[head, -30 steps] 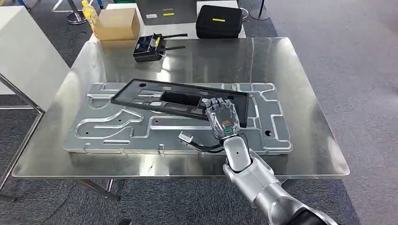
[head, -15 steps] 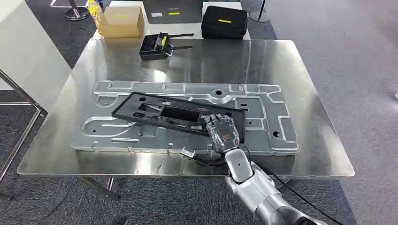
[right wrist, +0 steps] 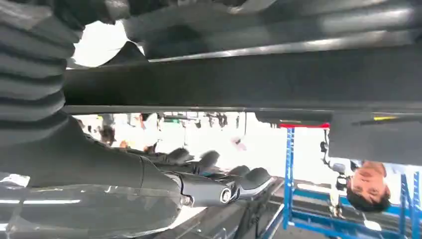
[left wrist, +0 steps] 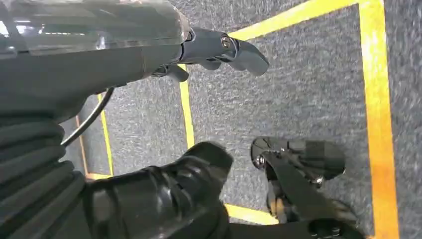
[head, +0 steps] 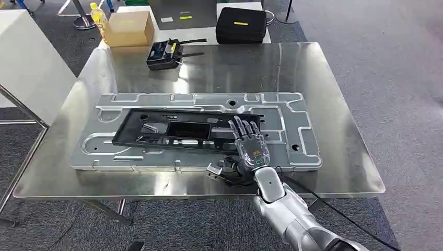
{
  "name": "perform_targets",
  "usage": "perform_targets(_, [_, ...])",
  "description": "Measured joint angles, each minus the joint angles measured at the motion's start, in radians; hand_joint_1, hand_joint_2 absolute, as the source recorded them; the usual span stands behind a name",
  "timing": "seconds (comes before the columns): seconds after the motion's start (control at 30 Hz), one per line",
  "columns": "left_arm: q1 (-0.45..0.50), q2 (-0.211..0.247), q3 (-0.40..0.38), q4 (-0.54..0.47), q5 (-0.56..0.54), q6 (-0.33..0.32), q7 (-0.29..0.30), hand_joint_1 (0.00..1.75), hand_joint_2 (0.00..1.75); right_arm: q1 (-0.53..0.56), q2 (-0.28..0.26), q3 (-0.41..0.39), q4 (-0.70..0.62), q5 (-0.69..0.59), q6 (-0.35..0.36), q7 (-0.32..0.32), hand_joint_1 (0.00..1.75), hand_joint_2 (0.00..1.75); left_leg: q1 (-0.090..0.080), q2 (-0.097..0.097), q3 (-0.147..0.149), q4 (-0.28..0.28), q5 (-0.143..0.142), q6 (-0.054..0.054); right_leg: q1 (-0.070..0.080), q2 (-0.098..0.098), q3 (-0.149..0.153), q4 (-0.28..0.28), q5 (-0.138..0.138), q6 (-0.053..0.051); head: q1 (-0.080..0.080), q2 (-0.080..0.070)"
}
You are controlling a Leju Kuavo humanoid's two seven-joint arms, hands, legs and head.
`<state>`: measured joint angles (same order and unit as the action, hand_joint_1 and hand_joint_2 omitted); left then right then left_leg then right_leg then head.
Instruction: Take the parts from the cabinet and place them on the table.
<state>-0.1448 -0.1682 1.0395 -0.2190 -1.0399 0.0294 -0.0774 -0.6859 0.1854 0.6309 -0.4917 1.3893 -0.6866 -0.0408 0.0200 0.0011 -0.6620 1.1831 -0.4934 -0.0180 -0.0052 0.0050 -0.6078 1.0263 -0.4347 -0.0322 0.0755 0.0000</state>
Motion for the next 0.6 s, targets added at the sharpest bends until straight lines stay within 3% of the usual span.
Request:
perform_targets(0.03, [-0.001,0.002,0.000,0.000,0.000,0.001,0.000,0.00,0.00,-0.002,0.002,-0.003,0.002,-0.002,0.002,-0.001,0.00,0.00,0.000,0.000,0.046,-0.090,0.039,0.004,0.000,0.001,0.000,0.003,-0.001,0.002,0.000,0.000])
perform_targets(0.07, [-0.003,0.003,0.001,0.000,0.002,0.001,0.000,0.00,0.00,-0.003,0.003,-0.006,0.006,-0.004,0.002,-0.002,0.00,0.00,0.000,0.000,0.075,-0.158,0.041,0.010,0.000,0.001,-0.001,0.004,-0.002,0.005,0.000,0.000])
perform_targets(0.1, [-0.005,0.003,0.002,0.000,0.003,0.000,0.000,0.00,0.00,-0.003,0.005,-0.009,0.009,-0.006,0.002,-0.002,0.00,0.00,-0.007,0.000,0.079,-0.163,0.044,0.013,0.007,0.003,-0.004,0.008,-0.003,0.012,0.000,0.000])
perform_targets(0.2, [-0.004,0.003,0.002,0.000,0.003,0.001,-0.002,0.00,0.00,-0.003,0.006,-0.014,0.019,-0.009,0.004,-0.003,0.00,0.00,-0.011,-0.003,0.075,-0.161,0.047,0.025,0.002,0.003,-0.002,0.000,0.003,0.029,0.000,0.000])
perform_targets(0.23, [-0.005,0.003,0.003,0.000,0.006,0.000,-0.003,0.00,0.00,-0.003,0.006,-0.016,0.022,-0.013,0.005,-0.003,0.00,0.00,-0.003,-0.003,0.079,-0.173,0.055,0.035,0.008,0.003,-0.002,0.002,0.001,0.036,0.001,0.000])
perform_targets(0.27, [-0.005,0.003,0.003,0.000,0.007,0.000,-0.007,0.00,0.00,-0.003,0.006,-0.022,0.024,-0.018,0.006,-0.002,0.00,0.00,-0.001,-0.001,0.083,-0.180,0.060,0.041,0.003,0.002,-0.009,0.018,-0.013,0.040,0.001,0.000])
perform_targets(0.3, [-0.006,0.003,0.003,0.000,0.009,0.000,-0.010,0.00,0.00,-0.006,0.006,-0.026,0.026,-0.024,0.010,-0.002,0.00,0.00,-0.001,0.000,0.082,-0.181,0.062,0.047,0.002,0.001,-0.029,0.061,-0.046,0.045,0.003,0.000])
perform_targets(0.37, [-0.006,0.004,0.005,0.000,0.012,0.001,-0.012,0.00,0.00,-0.005,0.006,-0.038,0.031,-0.036,0.022,0.001,0.00,0.00,-0.002,0.000,0.079,-0.181,0.061,0.050,-0.001,0.001,-0.100,0.215,-0.121,0.051,0.003,0.000])
perform_targets(0.4, [-0.005,0.004,0.006,0.000,0.013,0.003,-0.012,0.00,0.00,-0.001,0.006,-0.043,0.035,-0.039,0.024,0.002,0.00,0.00,-0.002,0.001,0.078,-0.179,0.063,0.050,-0.002,0.001,-0.133,0.282,-0.144,0.053,0.003,0.000])
perform_targets(0.43, [-0.004,0.004,0.006,0.000,0.015,0.003,-0.011,0.00,0.00,0.002,0.005,-0.048,0.039,-0.042,0.025,0.002,0.00,0.00,-0.002,0.002,0.077,-0.177,0.066,0.050,-0.002,0.000,-0.144,0.307,-0.145,0.054,0.003,0.000])
perform_targets(0.47, [-0.002,0.004,0.006,0.000,0.015,0.002,-0.009,0.00,0.00,0.003,0.005,-0.051,0.042,-0.042,0.027,0.003,0.00,0.00,-0.001,0.002,0.076,-0.175,0.066,0.050,-0.004,0.000,-0.131,0.284,-0.122,0.054,0.003,0.000])
perform_targets(0.57, [-0.002,0.003,0.006,0.000,0.016,-0.004,-0.011,0.00,0.00,-0.001,0.005,-0.060,0.045,-0.043,0.025,0.013,0.00,0.00,-0.001,0.000,0.073,-0.165,0.062,0.044,-0.007,0.000,-0.006,0.047,-0.008,0.045,0.003,0.000])
perform_targets(0.6, [-0.002,0.003,0.006,0.000,0.016,-0.004,-0.011,0.00,0.00,-0.003,0.005,-0.063,0.045,-0.043,0.024,0.016,0.00,0.00,-0.008,-0.001,0.067,-0.159,0.060,0.038,-0.002,0.001,0.009,0.013,-0.020,0.040,0.003,0.000])
